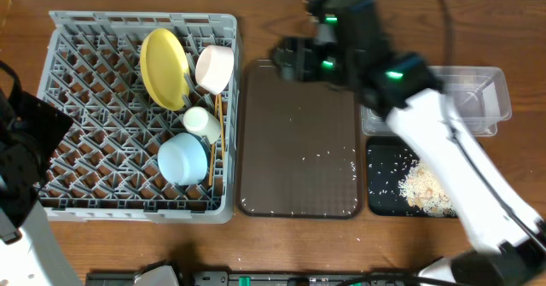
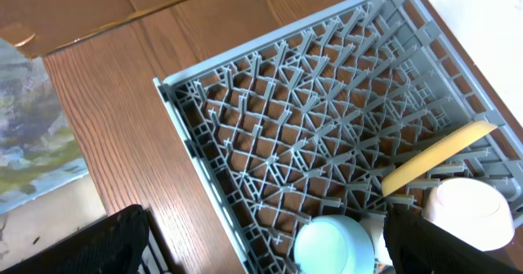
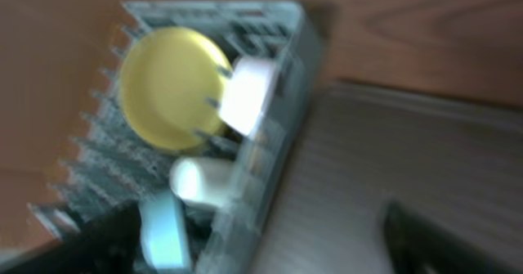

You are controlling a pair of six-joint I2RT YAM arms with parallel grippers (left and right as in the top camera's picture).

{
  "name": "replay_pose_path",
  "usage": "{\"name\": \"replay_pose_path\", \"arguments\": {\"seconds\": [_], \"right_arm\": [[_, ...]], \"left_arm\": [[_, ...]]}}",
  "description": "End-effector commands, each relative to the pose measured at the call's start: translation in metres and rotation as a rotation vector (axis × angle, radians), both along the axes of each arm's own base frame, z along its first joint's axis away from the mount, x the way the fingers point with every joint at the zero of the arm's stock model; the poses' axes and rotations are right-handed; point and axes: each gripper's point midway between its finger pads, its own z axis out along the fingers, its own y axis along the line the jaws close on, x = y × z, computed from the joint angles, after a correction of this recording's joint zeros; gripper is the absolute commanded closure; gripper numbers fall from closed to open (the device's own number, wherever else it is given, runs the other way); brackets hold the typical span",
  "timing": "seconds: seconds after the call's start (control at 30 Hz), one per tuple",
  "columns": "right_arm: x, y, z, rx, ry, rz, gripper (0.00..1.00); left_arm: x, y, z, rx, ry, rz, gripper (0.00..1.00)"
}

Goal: Sort waste into correct bins and load items into the dishwasher

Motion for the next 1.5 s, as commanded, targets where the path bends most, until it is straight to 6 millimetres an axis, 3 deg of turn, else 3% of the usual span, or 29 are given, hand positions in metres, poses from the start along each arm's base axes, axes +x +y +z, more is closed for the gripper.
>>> {"name": "replay_pose_path", "arguments": {"seconds": [0.0, 0.17, 0.27, 0.73, 0.83, 1.03, 1.23, 1.33, 1.47], "right_arm": [[-0.004, -0.045, -0.003, -0.172, -0.054, 0.014, 0.01], [-0.031, -0.079, -0.015, -0.227, 0.078, -0.024, 0.01], [-0.04, -0.081, -0.023, -0.247, 0.124, -0.014, 0.01], [-0.041, -0.084, -0.025, -0.265, 0.129, -0.022, 0.01], [-0.043, -0.088, -0.015, -0.267, 0.096, -0.038, 0.01], [-0.045, -0.093, 0.023, -0.288, -0.109, 0.03, 0.01], [-0.043, -0.098, 0.067, -0.273, -0.496, 0.053, 0.01], [-0.053, -0.113, 0.071, -0.24, -0.631, -0.002, 0.01], [-0.08, -0.127, 0.059, -0.195, -0.809, -0.05, 0.01]], "left_arm": [[-0.01, -0.002, -0.004, -0.017, 0.033, 0.018, 0.07], [-0.01, -0.002, -0.004, -0.017, 0.033, 0.018, 0.07], [-0.01, -0.002, -0.004, -0.017, 0.033, 0.018, 0.07], [-0.01, -0.002, -0.004, -0.017, 0.033, 0.018, 0.07], [-0.01, -0.002, -0.004, -0.017, 0.033, 0.018, 0.07], [-0.01, -0.002, -0.004, -0.017, 0.033, 0.018, 0.07], [-0.01, -0.002, -0.004, -0.017, 0.033, 0.018, 0.07], [-0.01, -0.002, -0.004, -0.017, 0.033, 0.018, 0.07], [-0.01, -0.002, -0.004, -0.017, 0.033, 0.018, 0.07]]}}
